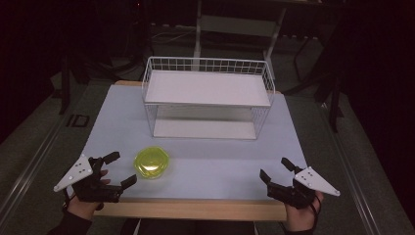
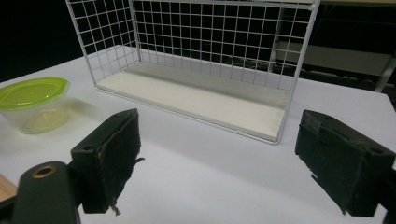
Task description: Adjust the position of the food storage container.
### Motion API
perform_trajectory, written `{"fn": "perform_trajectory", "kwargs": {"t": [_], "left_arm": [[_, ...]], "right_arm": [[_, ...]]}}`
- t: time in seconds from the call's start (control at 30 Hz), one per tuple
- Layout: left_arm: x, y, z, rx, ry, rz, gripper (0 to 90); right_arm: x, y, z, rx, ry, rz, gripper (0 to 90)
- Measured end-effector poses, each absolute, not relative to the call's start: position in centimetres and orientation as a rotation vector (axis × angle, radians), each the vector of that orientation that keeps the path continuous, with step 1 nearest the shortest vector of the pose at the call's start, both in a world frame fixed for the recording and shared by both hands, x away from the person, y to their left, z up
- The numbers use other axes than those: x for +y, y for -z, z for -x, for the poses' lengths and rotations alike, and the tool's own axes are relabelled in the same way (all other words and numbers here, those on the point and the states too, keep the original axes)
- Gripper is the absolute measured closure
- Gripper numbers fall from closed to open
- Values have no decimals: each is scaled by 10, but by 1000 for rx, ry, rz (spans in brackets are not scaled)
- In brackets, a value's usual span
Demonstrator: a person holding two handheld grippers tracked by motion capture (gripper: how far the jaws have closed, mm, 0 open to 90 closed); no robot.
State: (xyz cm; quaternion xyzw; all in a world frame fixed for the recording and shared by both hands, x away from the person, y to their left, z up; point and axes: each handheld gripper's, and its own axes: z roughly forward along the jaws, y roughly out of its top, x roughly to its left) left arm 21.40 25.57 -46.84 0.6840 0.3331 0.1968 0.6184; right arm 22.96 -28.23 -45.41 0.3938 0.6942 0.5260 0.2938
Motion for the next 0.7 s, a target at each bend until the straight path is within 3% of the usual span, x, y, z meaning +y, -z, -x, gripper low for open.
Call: {"fn": "perform_trajectory", "kwargs": {"t": [0.33,0.47,0.7], "left_arm": [[250,460,-205,679,-457,-1553,10],[250,457,-204,711,-434,-1545,10],[262,441,-206,759,-505,-1573,11]], "right_arm": [[-279,453,-227,1855,-1416,-1018,139],[-278,452,-226,1854,-1411,-1002,140],[-274,451,-223,1855,-1416,-963,140]]}}
